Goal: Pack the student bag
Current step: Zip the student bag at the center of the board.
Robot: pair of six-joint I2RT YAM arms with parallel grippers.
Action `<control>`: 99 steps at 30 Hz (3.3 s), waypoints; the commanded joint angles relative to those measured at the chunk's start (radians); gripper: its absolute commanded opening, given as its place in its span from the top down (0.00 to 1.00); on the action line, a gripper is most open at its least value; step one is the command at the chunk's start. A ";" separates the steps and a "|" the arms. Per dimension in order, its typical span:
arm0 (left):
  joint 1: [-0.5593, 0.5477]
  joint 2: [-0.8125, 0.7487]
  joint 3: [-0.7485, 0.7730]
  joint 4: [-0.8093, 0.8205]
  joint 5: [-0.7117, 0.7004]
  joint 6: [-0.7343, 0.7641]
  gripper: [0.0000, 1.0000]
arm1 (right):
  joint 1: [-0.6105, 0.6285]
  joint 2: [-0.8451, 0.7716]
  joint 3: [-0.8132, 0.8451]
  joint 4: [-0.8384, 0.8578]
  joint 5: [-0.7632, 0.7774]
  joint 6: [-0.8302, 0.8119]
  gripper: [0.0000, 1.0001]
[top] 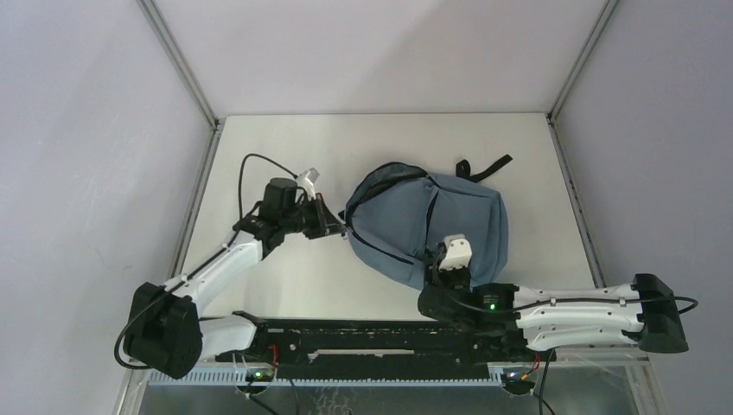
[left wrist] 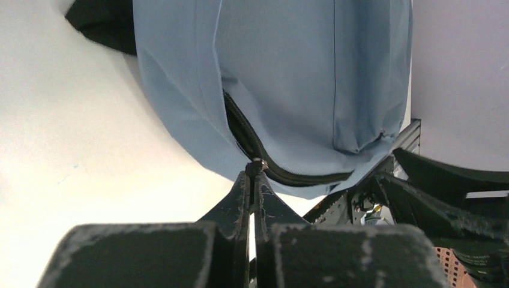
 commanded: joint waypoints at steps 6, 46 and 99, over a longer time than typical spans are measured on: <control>-0.006 -0.157 -0.062 0.005 0.018 -0.004 1.00 | 0.028 0.030 0.015 0.721 -0.181 -0.778 0.25; -0.011 0.074 0.249 -0.089 0.001 0.061 1.00 | 0.268 0.306 0.077 0.104 -0.071 -0.169 1.00; -0.085 0.318 0.398 0.081 0.038 -0.059 1.00 | 0.407 0.247 0.080 0.151 -0.174 -0.204 1.00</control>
